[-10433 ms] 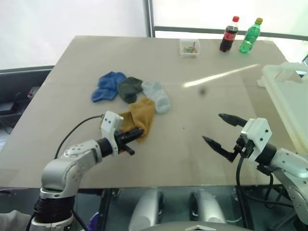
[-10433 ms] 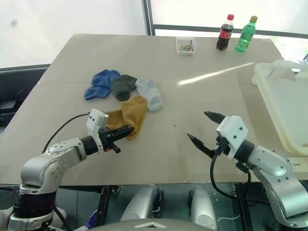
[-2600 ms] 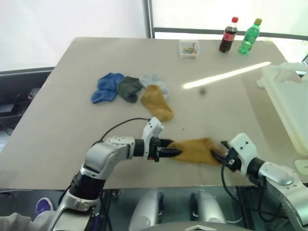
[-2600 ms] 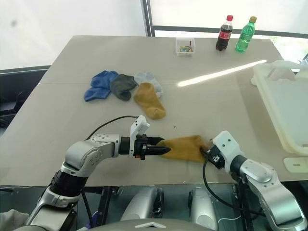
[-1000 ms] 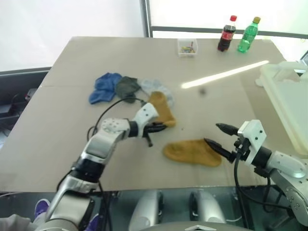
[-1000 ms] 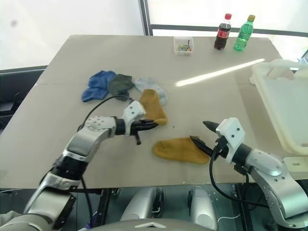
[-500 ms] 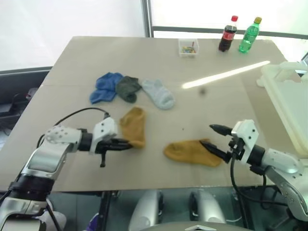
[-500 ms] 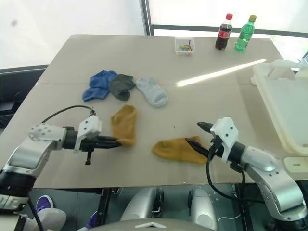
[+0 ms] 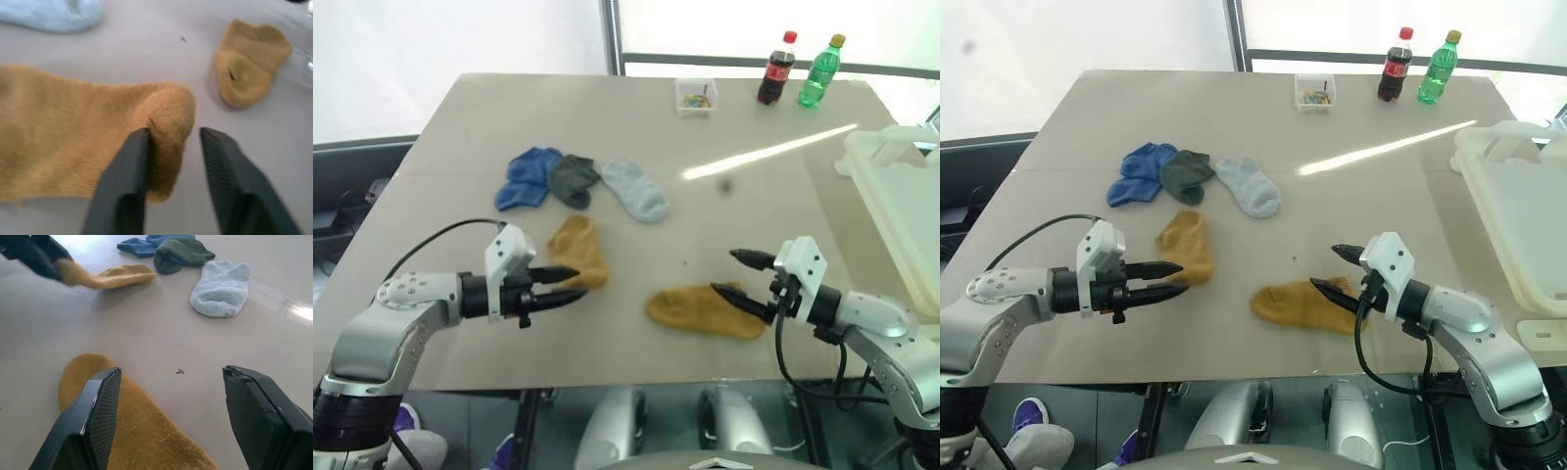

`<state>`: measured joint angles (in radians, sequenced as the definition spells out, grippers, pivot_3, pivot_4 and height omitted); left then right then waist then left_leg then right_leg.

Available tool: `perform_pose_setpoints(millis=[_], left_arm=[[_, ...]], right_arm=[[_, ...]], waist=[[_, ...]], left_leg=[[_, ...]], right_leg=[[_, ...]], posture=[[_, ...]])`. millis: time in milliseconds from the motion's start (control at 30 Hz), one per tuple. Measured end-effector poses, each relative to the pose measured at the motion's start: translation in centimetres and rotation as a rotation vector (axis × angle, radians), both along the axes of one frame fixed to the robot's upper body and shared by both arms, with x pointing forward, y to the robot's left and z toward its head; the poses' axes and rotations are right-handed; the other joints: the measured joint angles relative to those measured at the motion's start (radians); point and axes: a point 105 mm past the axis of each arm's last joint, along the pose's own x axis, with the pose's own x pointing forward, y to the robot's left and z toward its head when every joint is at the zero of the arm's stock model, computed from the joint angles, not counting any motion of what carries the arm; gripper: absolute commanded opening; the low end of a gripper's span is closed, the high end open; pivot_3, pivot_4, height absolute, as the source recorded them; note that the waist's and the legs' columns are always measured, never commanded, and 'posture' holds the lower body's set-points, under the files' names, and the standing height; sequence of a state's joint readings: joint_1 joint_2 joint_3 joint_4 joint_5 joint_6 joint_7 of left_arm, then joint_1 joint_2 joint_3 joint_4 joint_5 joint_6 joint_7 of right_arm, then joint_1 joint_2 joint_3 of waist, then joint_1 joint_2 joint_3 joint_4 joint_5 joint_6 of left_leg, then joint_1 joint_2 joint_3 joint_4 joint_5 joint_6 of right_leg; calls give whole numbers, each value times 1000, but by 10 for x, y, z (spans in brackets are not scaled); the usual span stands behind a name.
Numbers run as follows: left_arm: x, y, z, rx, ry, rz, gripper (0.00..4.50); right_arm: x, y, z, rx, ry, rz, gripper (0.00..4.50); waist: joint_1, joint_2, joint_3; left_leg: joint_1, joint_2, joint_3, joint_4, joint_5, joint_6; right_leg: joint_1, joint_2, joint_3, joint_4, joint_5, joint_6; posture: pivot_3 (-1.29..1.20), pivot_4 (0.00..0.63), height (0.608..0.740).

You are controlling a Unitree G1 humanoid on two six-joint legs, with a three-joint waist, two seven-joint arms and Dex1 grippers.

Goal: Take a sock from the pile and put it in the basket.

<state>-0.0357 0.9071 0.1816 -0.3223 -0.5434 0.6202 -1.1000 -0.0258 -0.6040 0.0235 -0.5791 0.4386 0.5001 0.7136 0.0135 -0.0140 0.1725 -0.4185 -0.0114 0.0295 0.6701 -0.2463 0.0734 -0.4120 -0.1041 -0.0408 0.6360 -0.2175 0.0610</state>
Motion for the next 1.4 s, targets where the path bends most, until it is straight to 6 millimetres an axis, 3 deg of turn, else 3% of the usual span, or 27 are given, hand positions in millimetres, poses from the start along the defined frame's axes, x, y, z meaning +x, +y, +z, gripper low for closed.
perform_pose_setpoints(millis=[167, 367, 433, 667, 800, 933, 1067, 1200, 1400], left_arm=[[3, 4, 2, -12, -3, 43, 3072], [59, 15, 32, -105, -81, 464, 3072], [71, 5, 24, -107, -39, 592, 3072], [89, -27, 11, -109, 74, 781, 3072], [91, -28, 0, -43, 108, 887, 3072], [93, -26, -6, 28, 90, 946, 1956], [99, -29, -8, 48, 55, 926, 56], [100, -34, -9, 73, -14, 743, 56], [76, -43, -12, 157, -100, 195, 56]], right_arm=[[0, 1, -1, -4, 0, 0, 3359], [2, 1, -2, -12, -4, -16, 3359], [2, 2, -3, -11, -6, -21, 3359], [2, 1, -4, -15, -8, -26, 3359], [2, 1, -4, -18, -8, -29, 3359], [2, 1, -5, -19, -7, -31, 3359], [1, 0, -5, -20, -4, -33, 3359], [1, -1, -7, -20, 0, -43, 3359], [1, -3, -6, -17, -3, -65, 3359]], waist=[[2, 0, 0], [3, -1, 0], [2, -3, 1], [2, -5, 2], [-2, -5, 2], [1, -6, 1], [4, -6, 1], [2, -6, 1], [1, -5, 2]], left_leg=[[0, 0, 0, 0, 0, 0], [0, -3, -1, 1, 2, -3], [0, -3, -1, 1, 3, -5], [1, -3, -1, 2, 4, -5], [1, -3, -1, 1, 4, -6], [2, -3, -1, 1, 4, -6], [2, -3, -1, 1, 5, -7], [2, -3, 0, 1, 5, -7], [2, -2, 1, 0, 4, -8]], right_leg=[[0, 0, 0, 0, -1, -1], [1, 3, -1, 2, 2, 4], [2, 3, 0, 4, 2, 4], [1, 4, 0, 5, 2, 4], [1, 5, 2, 6, 2, 4], [2, 5, 2, 6, 2, 3], [2, 5, 2, 6, 2, 3], [1, 5, 2, 6, 2, 3], [-1, -1, 2, 5, -1, -2]], posture=[[0, 150, 729], [0, 150, 729], [0, 150, 729], [0, 150, 729], [0, 150, 729], [0, 150, 729], [0, 150, 729], [0, 150, 729], [0, 150, 729]])
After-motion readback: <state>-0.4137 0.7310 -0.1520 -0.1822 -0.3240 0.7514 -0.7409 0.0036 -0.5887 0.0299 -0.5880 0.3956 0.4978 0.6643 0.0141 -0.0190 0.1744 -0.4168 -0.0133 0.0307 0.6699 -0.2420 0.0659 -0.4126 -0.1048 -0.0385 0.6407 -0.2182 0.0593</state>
